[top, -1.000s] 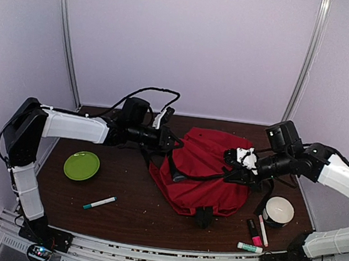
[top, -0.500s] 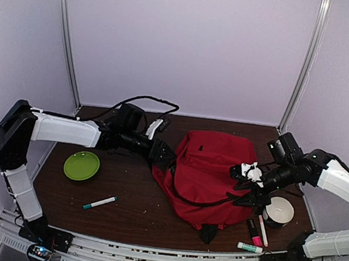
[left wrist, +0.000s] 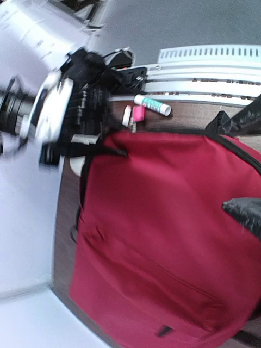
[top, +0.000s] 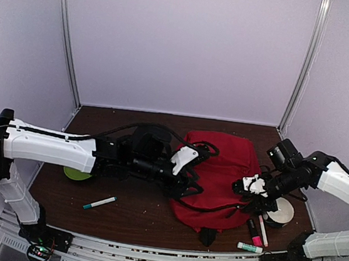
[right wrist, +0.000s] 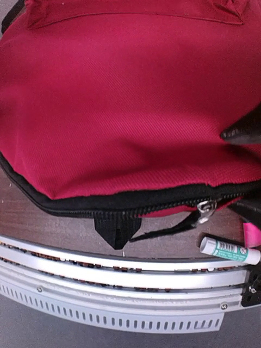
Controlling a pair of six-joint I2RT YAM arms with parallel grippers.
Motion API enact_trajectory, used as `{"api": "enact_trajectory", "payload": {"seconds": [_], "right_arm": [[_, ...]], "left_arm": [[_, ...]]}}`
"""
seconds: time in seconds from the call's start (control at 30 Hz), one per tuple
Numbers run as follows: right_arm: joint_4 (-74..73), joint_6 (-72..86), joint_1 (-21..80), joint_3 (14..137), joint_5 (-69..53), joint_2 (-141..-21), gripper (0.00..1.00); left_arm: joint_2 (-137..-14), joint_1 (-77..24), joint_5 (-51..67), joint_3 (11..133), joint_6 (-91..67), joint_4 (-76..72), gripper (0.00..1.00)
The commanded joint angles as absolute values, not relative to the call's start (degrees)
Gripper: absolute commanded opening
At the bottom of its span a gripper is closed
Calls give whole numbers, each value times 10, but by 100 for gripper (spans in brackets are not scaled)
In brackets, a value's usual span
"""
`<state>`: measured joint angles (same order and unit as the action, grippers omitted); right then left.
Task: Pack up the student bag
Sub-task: Adjust the student bag at the center of the board, then hold the largest pocket of the student bag.
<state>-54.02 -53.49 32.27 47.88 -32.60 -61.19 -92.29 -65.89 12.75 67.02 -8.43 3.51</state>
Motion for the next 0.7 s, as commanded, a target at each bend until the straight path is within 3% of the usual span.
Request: {"api": "enact_trajectory", "payload": {"seconds": [0.0,0.23,0.5,0.67], "right_arm": [[-527,-530,311,472,-350,-613,21],[-522,-505,304,502,-434,-634,14],[-511,-496,304,511,-445,-642,13],[-492,-480,304,505,-439,-636,12]], "left_arm": [[-977,-715,57,708,9,-9,38],[-1048,-753,55,752,-4,-32,32],[-1107,-753,38,822,-45,18,44],[-1092,-754,56,804,-60,12,37]]}}
